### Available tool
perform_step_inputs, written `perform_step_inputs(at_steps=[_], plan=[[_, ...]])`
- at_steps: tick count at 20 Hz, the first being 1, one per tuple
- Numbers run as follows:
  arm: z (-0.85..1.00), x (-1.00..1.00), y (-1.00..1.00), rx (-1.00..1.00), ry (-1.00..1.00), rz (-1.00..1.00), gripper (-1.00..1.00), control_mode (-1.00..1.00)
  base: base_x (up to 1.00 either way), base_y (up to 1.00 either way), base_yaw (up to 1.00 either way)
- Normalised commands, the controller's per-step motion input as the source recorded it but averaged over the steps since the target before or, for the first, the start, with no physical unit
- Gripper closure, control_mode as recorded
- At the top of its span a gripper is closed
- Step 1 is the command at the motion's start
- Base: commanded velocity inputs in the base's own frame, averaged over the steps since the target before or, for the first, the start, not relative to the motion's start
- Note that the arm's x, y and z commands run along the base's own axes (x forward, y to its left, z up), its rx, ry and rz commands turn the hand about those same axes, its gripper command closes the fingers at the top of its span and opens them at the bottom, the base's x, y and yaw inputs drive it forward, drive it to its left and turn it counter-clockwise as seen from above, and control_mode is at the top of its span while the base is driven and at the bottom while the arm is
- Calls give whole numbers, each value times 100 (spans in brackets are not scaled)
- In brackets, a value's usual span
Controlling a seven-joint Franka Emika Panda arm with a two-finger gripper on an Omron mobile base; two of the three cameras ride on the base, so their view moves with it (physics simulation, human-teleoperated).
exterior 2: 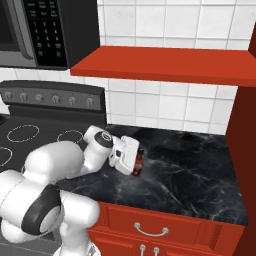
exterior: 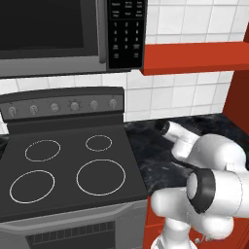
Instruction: Place the mustard and condiment bottle from the counter to the top shelf of the fridge. If the existing items in the fridge are on the top shelf, move them to other shelves.
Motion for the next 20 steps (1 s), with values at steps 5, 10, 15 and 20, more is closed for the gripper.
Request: perform_step_inputs(at_steps=[5, 10, 15, 20], plan=[[100, -86, 70, -8, -13, 30, 100, -100, 0, 0, 0], [100, -96, 67, -12, -5, 29, 100, -100, 0, 0, 0], [100, -76, 65, -10, 0, 32, 100, -100, 0, 0, 0], [76, -59, 34, -1, 3, 39, 100, -100, 0, 0, 0]])
